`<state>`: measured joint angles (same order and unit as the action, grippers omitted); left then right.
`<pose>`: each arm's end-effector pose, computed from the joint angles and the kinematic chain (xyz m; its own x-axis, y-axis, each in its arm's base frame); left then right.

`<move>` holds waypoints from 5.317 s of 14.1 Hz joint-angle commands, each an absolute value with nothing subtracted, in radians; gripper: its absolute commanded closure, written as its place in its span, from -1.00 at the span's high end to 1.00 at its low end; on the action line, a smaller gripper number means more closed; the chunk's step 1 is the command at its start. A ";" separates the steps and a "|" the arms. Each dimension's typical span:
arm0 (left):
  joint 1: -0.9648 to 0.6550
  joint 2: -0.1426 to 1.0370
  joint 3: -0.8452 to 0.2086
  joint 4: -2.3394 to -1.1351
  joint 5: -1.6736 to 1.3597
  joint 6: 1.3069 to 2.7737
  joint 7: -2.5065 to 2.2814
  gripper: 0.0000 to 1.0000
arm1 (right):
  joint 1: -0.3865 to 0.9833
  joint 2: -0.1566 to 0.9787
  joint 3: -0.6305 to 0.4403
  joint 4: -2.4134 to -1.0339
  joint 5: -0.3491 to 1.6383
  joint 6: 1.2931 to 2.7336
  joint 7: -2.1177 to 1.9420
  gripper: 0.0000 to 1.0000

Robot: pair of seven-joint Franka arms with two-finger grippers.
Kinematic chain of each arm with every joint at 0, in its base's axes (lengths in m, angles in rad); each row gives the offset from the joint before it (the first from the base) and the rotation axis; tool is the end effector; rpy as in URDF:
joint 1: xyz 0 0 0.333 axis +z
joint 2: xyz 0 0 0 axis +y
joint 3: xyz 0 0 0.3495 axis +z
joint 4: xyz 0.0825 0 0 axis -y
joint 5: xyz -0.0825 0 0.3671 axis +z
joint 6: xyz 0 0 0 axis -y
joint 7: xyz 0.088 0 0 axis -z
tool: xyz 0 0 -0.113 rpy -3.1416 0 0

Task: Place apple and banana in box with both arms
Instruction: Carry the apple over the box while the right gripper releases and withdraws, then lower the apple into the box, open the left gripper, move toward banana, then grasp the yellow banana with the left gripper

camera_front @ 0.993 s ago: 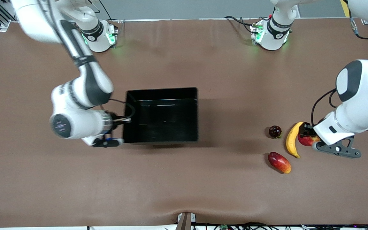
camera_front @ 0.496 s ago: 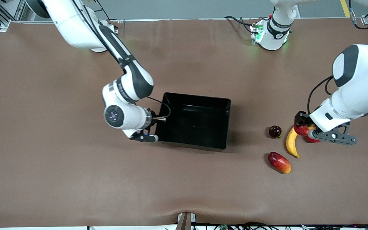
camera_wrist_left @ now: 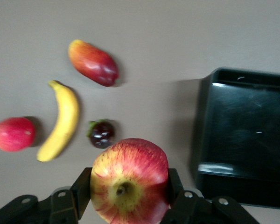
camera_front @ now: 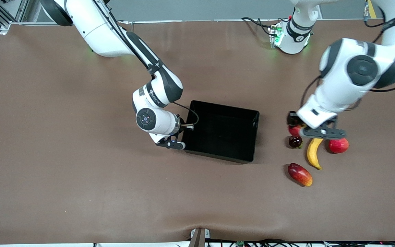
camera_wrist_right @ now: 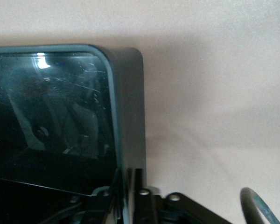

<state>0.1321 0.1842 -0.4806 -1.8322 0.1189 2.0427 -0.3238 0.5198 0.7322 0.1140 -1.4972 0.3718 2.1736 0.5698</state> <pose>0.5721 -0.1826 0.4786 0.9963 -0.0673 0.0532 -0.0670 -0.9977 -0.0070 0.5800 0.4261 0.2667 0.9506 -0.1416 -0.2762 -0.2129 -0.9450 -0.2482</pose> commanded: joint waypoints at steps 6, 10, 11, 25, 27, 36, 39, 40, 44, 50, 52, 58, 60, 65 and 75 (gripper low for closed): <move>0.046 0.242 -0.561 -1.976 0.123 2.308 -0.522 -1.00 | 0.468 0.719 0.112 -1.309 0.193 1.891 0.534 1.00; -0.017 0.349 -0.560 -1.970 0.191 2.361 -0.531 -1.00 | 0.364 0.712 0.115 -1.117 0.193 1.622 0.532 1.00; -0.018 0.374 -0.560 -1.967 0.221 2.374 -0.540 -1.00 | 0.333 0.698 0.115 -1.097 0.192 1.583 0.532 1.00; -0.080 0.591 -0.555 -1.925 0.546 2.418 -0.790 -1.00 | -0.012 0.345 0.097 -1.133 0.018 1.321 0.192 1.00; -0.093 0.592 -0.555 -1.924 0.546 2.416 -0.856 -0.67 | -0.020 0.269 0.094 -1.207 -0.020 1.335 0.190 1.00; -0.083 0.513 -0.572 -1.807 0.528 2.191 -0.835 1.00 | -0.055 -0.052 0.095 -1.697 -0.051 1.556 0.082 1.00; -0.005 0.486 -0.607 -1.662 0.383 2.007 -0.679 1.00 | -0.077 -0.032 0.095 -1.611 -0.025 1.534 0.049 1.00; 0.011 0.485 -0.607 -1.614 0.362 1.953 -0.634 1.00 | -0.081 -0.017 0.095 -1.577 -0.025 1.534 0.048 1.00; 0.161 0.456 -0.621 -1.591 0.354 1.902 -0.390 1.00 | -0.094 0.008 0.094 -1.522 -0.040 1.534 0.046 1.00; 0.392 0.486 -0.620 -1.662 0.373 2.003 0.032 1.00 | -0.132 0.003 0.098 -1.525 -0.002 1.497 0.048 1.00; 0.455 0.488 -0.618 -1.742 0.374 2.116 0.144 1.00 | -0.132 0.002 0.100 -1.525 0.005 1.497 0.048 1.00; 0.577 0.561 -0.615 -1.904 0.538 2.388 0.184 0.99 | -0.132 -0.002 0.100 -1.525 0.040 1.506 0.045 1.00; 0.578 0.580 -0.612 -1.922 0.577 2.414 0.170 0.75 | -0.137 -0.002 0.098 -1.525 0.038 1.503 0.041 1.00; 0.601 0.635 -0.607 -1.945 0.597 2.468 0.169 0.57 | -0.132 -0.003 0.101 -1.525 0.038 1.497 0.041 1.00; 0.623 0.574 -0.650 -1.959 0.641 2.465 0.069 -1.00 | -0.132 -0.005 0.100 -1.525 0.025 1.506 -0.035 1.00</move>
<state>0.6109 0.6389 -0.6185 -1.9369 0.6173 2.4792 0.0942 -0.1165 -0.0058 0.0914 -1.5394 0.0233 1.5132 -0.0110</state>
